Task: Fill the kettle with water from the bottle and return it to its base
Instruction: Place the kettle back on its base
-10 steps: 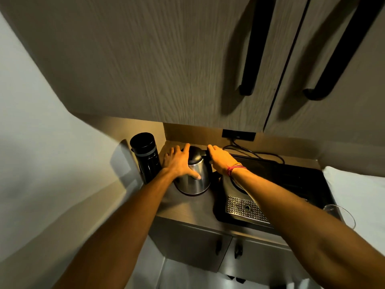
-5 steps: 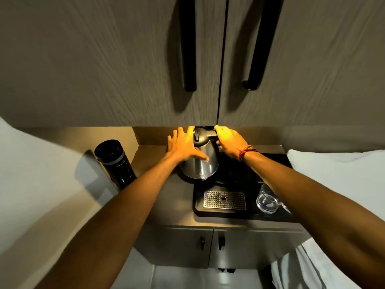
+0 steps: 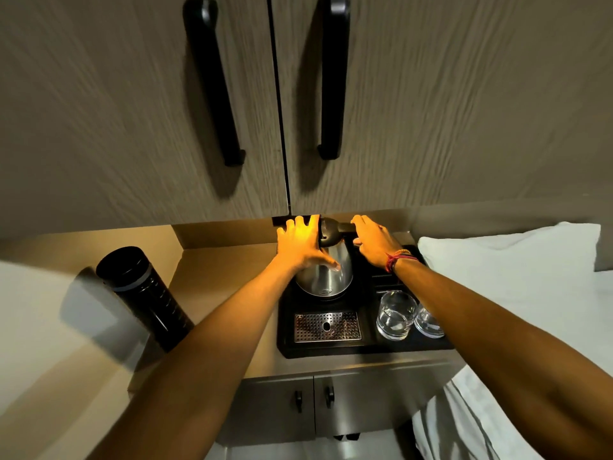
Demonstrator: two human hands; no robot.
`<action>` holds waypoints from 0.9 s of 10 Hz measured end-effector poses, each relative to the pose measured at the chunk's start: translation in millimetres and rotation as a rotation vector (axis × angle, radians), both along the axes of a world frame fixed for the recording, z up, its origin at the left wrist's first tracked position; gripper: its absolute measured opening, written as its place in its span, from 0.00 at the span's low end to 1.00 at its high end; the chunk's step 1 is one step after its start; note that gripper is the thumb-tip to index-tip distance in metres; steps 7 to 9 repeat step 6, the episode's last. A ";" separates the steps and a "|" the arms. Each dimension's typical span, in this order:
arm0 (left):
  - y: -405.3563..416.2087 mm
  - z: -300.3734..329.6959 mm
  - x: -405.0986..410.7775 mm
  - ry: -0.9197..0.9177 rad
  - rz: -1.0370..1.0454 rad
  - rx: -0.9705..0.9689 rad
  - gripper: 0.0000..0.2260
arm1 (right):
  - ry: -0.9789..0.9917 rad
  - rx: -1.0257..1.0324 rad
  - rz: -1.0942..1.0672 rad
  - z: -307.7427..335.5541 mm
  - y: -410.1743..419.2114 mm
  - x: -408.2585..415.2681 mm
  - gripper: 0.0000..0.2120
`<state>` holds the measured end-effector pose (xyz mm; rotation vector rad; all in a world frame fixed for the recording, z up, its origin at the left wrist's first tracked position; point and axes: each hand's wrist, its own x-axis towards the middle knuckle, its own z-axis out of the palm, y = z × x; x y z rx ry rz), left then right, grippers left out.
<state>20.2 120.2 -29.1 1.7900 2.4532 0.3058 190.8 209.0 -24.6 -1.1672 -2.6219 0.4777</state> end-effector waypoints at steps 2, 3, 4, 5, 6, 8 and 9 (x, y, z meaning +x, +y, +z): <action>-2.4 -2.6 3.8 0.002 0.007 -0.003 0.61 | 0.141 -0.140 -0.153 -23.6 -2.9 2.0 0.33; -7.5 -6.4 7.0 0.042 0.022 0.008 0.63 | 0.069 -0.047 -0.149 -35.7 -4.7 5.2 0.44; -8.3 -6.2 9.1 0.061 0.022 -0.001 0.62 | 0.023 0.014 -0.108 -39.1 -3.2 10.2 0.47; -8.3 -0.3 12.8 0.089 0.033 -0.048 0.63 | -0.085 0.149 -0.063 -29.5 -1.9 13.8 0.49; -7.6 2.1 17.5 0.133 0.060 -0.078 0.65 | -0.150 0.222 -0.051 -21.6 -1.7 11.2 0.49; -7.6 2.1 17.5 0.133 0.060 -0.078 0.65 | -0.150 0.222 -0.051 -21.6 -1.7 11.2 0.49; -7.6 2.1 17.5 0.133 0.060 -0.078 0.65 | -0.150 0.222 -0.051 -21.6 -1.7 11.2 0.49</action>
